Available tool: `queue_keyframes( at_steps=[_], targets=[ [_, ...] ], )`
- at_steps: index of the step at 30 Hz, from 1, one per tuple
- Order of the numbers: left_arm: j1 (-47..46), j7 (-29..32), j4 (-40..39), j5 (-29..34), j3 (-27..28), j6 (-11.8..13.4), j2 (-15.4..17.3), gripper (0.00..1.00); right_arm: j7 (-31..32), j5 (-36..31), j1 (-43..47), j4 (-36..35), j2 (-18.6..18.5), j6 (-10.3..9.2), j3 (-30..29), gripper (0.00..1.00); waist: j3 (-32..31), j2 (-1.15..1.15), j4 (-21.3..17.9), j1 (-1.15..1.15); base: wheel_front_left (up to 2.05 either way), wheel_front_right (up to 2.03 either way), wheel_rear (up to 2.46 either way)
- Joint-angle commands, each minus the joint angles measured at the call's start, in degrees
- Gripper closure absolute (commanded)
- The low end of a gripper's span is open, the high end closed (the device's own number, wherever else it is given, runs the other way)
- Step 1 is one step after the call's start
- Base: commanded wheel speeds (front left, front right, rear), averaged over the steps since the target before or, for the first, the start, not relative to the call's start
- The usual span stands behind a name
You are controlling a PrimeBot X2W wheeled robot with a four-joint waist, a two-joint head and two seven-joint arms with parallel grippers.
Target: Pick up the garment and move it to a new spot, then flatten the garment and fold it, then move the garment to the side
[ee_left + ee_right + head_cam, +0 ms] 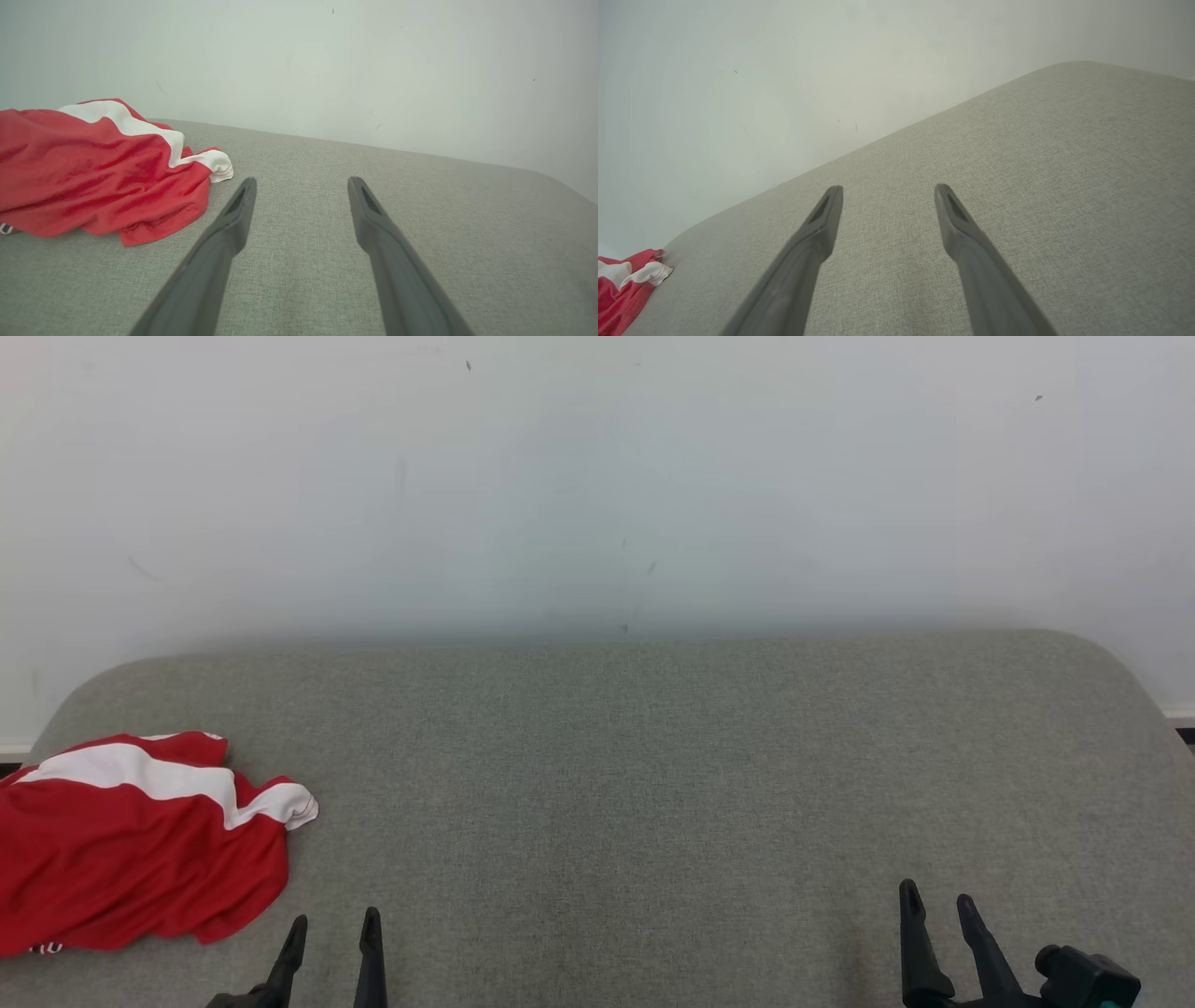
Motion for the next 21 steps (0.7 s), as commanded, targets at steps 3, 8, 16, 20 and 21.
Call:
queue_keyframes(
  at_steps=[3,8,16,20,21],
  targets=[
    [0.8,-0.8,0.0,2.6,0.7,-1.1,-0.2,0.0,-0.8,-2.1,0.4,0.1,-0.3,0.26,0.3,0.0,-0.3,0.0,0.1,0.0,0.0,0.0,0.0],
    [1.0,-1.3,0.2,5.0,1.3,-1.8,-0.6,0.0,-1.5,-4.3,0.6,0.5,-0.3,0.27,0.9,0.0,-0.6,0.0,0.2,0.0,0.0,0.0,0.0],
    [1.7,-1.9,0.4,8.3,2.2,-2.4,-1.1,0.0,-2.4,-7.5,0.6,1.4,-0.3,0.25,1.5,0.0,-0.9,0.0,0.2,0.0,0.0,0.0,0.0],
    [2.2,-2.3,0.6,10.0,2.5,-2.8,-1.5,0.0,-2.8,-9.0,0.6,1.7,-0.3,0.26,1.8,0.0,-1.2,0.0,0.1,0.0,0.0,0.0,0.0],
    [2.2,-2.4,0.6,10.5,2.6,-2.9,-1.6,0.0,-3.0,-9.3,0.7,1.8,-0.3,0.26,1.9,0.0,-1.3,0.0,0.1,0.0,0.0,0.0,0.0]
  ],
)
